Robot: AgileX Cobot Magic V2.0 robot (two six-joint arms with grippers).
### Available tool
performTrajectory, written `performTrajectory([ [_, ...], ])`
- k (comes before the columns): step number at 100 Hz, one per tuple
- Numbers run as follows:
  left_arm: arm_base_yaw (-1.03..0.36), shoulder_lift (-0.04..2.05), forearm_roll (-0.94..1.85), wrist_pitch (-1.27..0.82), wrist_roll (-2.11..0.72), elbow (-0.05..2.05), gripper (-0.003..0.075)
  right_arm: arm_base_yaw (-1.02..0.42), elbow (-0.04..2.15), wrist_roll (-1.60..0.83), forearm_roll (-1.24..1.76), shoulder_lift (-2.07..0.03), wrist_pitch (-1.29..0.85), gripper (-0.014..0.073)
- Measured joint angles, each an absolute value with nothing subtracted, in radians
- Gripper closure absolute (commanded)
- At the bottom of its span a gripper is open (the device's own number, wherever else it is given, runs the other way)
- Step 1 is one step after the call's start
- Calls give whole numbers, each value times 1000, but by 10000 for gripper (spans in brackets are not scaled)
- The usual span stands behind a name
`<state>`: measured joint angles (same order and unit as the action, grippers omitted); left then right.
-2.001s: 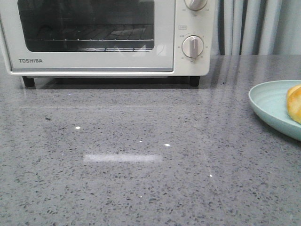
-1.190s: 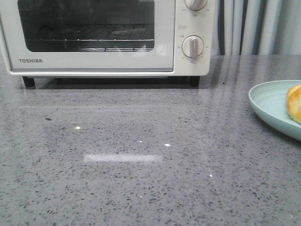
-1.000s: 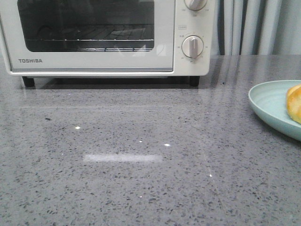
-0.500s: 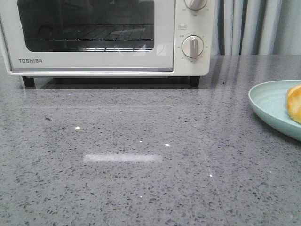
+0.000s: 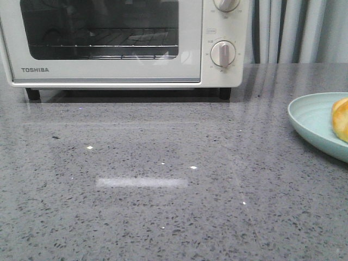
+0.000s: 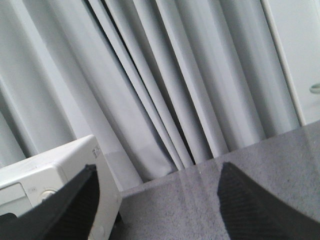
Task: Put bread in oven
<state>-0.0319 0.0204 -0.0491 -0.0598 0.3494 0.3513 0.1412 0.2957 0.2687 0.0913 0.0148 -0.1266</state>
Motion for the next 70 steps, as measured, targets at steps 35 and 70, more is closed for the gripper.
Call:
performTrajectory([
  [35, -32, 185, -51, -282, 252, 652, 293, 89, 598, 129, 65, -74, -304, 127],
  [70, -61, 344, 162, -494, -31, 835, 416, 9, 909, -85, 159, -355, -612, 127],
])
